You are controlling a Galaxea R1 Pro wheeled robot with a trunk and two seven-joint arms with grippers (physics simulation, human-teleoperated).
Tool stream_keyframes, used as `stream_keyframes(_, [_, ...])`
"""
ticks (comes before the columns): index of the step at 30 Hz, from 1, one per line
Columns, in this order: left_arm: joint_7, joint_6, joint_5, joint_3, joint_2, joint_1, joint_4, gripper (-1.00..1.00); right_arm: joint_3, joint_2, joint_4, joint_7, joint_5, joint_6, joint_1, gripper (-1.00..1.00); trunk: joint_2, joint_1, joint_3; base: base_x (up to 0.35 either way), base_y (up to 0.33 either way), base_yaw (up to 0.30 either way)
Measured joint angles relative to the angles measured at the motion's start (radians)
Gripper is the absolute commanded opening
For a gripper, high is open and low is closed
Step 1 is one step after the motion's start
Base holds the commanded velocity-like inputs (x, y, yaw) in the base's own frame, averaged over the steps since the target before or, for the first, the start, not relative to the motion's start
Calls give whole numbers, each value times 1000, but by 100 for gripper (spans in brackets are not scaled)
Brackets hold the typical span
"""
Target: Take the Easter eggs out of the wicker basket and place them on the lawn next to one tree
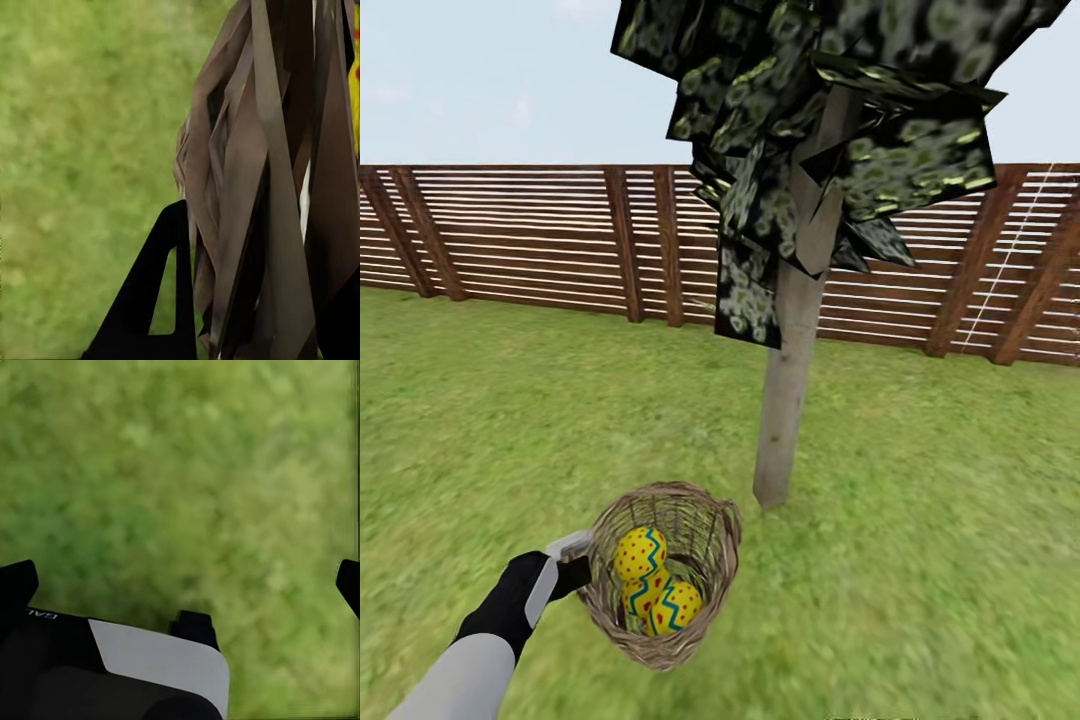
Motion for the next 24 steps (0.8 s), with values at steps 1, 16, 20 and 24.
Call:
stream_keyframes(1, [0,0,1,1,0,0,0,-100,0,0,0,0,0,0,0,100,0,0,1,1,-1,-242])
stream_keyframes(16, [-2,1,2,-1,-1,0,0,-100,0,2,0,0,0,0,0,100,0,-1,7,235,-47,-75])
stream_keyframes(20, [-2,1,4,-1,-1,0,0,-100,0,2,0,0,0,0,0,100,0,-1,7,323,-112,0])
stream_keyframes(24, [-2,1,4,-1,-1,0,0,-100,0,2,0,0,0,0,0,100,0,-1,7,275,-86,0])
